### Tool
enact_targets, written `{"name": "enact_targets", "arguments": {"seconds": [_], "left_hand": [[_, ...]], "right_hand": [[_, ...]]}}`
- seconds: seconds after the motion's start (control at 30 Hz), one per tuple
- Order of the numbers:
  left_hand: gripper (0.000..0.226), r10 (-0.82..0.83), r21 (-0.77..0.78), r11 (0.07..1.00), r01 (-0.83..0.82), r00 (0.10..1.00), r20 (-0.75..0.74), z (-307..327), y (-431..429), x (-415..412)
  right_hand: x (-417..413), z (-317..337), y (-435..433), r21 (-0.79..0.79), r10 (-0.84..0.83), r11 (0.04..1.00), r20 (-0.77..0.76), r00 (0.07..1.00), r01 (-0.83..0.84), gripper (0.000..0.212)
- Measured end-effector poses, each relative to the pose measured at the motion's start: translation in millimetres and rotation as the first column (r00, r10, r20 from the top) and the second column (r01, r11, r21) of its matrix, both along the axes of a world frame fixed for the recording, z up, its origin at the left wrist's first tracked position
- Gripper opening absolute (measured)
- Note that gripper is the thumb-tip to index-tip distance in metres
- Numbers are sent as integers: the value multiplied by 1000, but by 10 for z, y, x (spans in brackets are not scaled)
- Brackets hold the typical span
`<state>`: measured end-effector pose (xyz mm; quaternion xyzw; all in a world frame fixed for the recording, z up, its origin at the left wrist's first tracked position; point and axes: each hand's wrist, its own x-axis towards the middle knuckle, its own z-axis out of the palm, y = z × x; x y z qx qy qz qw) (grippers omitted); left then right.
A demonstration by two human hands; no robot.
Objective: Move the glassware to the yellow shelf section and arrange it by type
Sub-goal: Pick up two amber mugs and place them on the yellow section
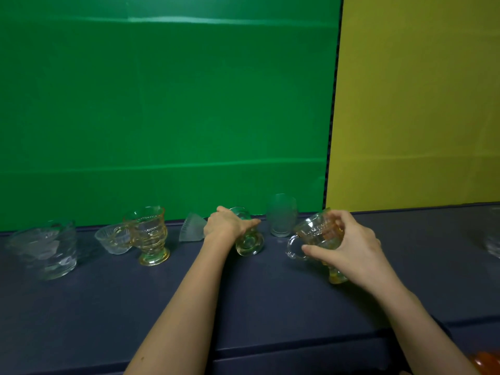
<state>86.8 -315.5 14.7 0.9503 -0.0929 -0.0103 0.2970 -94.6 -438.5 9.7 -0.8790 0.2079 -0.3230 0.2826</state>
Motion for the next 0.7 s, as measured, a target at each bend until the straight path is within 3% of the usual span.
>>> {"name": "enact_targets", "arguments": {"seconds": [0.47,0.6,0.7], "left_hand": [[73,-201,133,974,185,972,118,31,297,-306],[66,-196,-89,973,214,965,173,-33,489,-414],[75,-221,-322,906,274,956,193,-61,589,-611]], "right_hand": [[-126,-49,209,93,-72,994,76,994,65,68],[-226,-67,271,134,-100,988,129,987,83,68],[-326,-95,291,167,-113,982,161,980,86,73]]}}
